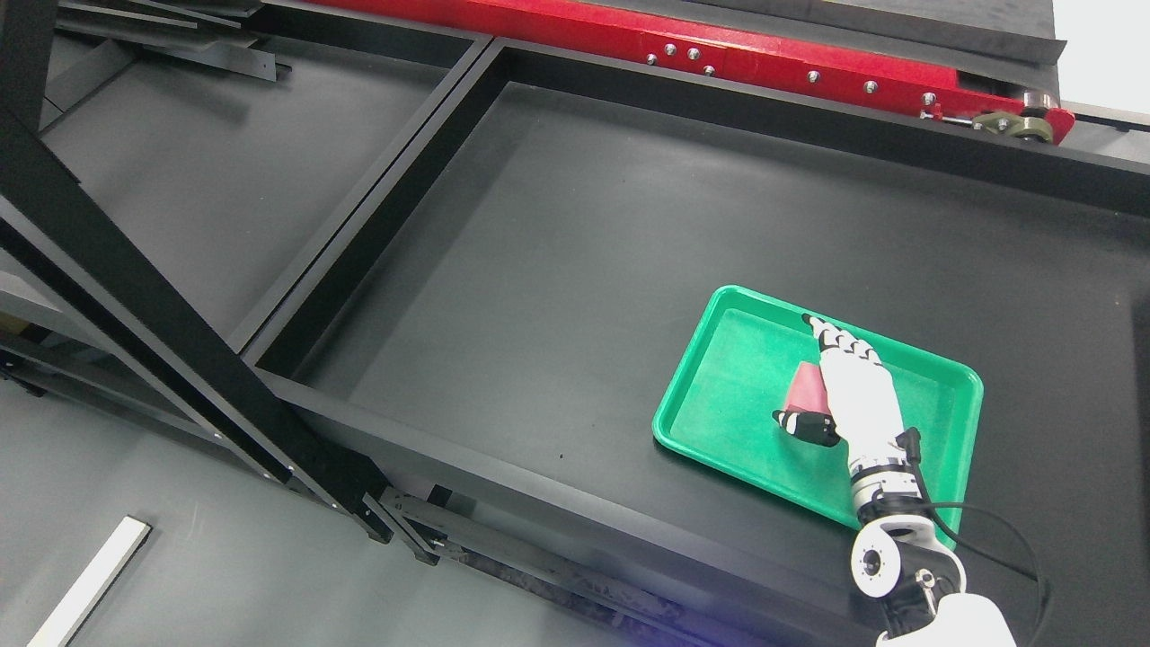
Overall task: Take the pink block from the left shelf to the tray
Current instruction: 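Reach the right hand into the green tray beside the pink cube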
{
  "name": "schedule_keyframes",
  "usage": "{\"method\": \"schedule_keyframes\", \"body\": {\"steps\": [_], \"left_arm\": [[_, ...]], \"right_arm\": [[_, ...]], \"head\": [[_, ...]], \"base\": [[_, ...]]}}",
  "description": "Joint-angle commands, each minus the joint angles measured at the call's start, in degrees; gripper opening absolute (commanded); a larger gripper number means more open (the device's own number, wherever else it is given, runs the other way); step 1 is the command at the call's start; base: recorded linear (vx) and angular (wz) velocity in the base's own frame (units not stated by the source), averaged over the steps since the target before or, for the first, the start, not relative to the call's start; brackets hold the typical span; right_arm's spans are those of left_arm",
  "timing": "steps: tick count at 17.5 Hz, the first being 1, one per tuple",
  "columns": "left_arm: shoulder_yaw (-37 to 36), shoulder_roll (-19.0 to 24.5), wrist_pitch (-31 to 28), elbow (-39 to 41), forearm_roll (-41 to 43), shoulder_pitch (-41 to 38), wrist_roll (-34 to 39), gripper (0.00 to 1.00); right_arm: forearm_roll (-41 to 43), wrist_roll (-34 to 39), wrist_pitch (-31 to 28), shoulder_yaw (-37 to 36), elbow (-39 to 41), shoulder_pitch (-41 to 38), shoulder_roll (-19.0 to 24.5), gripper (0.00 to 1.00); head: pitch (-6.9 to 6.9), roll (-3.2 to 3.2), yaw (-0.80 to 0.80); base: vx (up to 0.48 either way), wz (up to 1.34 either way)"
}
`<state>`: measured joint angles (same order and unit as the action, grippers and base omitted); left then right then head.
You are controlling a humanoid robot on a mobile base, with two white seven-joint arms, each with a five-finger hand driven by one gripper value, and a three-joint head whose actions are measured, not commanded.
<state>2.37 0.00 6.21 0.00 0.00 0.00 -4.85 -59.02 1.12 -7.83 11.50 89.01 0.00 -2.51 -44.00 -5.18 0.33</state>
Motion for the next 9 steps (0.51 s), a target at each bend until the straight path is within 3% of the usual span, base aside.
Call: {"method": "schedule_keyframes", "body": {"steps": [1, 9], "left_arm": [[0.0, 1.0, 0.0, 1.0, 0.1, 1.3, 0.0, 1.0], [0.0, 1.0, 0.0, 1.0, 0.1, 1.4, 0.0, 1.0]], "right_arm": [[0.0, 0.6, -0.6, -1.3, -0.3, -0.4, -2.3, 0.98], [0.2, 4.6, -2.5, -1.2, -1.5, -1.8, -4.6, 0.98]], "head": [[0.0, 0.0, 0.0], [0.0, 0.0, 0.0]], "base": [[0.089, 0.0], [0.031, 0.0]]}}
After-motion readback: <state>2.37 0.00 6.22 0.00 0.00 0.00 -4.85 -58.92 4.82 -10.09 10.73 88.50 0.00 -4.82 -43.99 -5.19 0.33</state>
